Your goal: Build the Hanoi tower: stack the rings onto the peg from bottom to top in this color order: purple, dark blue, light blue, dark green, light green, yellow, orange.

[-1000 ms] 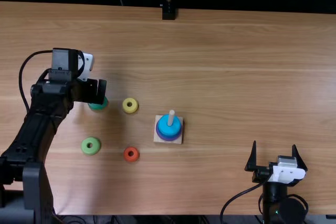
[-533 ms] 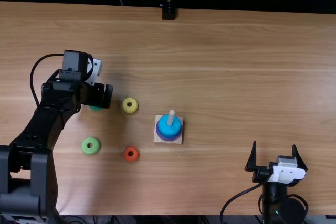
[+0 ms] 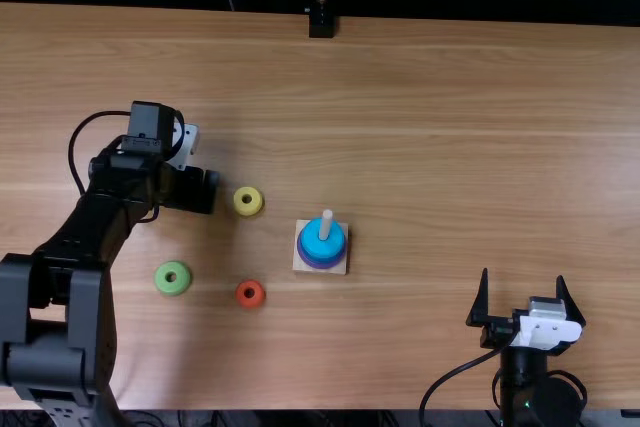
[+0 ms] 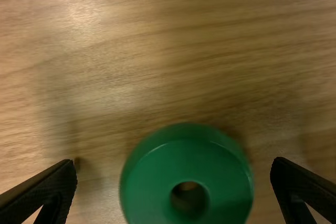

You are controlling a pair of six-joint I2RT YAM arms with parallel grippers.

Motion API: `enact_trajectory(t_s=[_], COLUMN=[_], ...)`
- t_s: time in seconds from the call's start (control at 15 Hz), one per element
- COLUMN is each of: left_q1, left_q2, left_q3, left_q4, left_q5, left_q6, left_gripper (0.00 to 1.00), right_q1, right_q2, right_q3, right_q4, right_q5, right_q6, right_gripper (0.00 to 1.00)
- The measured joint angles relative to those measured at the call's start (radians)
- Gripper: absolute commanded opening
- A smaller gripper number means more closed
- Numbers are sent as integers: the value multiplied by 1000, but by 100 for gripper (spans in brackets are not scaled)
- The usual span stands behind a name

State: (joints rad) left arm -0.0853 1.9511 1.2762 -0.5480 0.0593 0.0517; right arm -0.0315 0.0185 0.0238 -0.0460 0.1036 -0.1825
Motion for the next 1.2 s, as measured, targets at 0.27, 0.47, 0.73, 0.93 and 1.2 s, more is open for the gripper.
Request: enact_trajectory(t_s=[0.27,0.47,0.73,0.93,1.2], left_q1=[-6,-6,-6,-19,-51], left_q2=[0,0,0,0,-37], left_q3=[0,0,2,37,149], left_q4=[0,-1,-21,-155,-377], left_q5=[0,0,-4,-8,-14], left_q6=[1,0,1,0,0], left_gripper=[24,8,0,0,0], right_q1=[0,0,0,0,0], right_q2=[0,0,0,0,0], right_q3=[0,0,0,0,0], right_q4=[0,0,0,0,0], right_q5=[0,0,0,0,0], right_q6=[1,0,0,0,1], right_gripper=[100,100,100,100,100])
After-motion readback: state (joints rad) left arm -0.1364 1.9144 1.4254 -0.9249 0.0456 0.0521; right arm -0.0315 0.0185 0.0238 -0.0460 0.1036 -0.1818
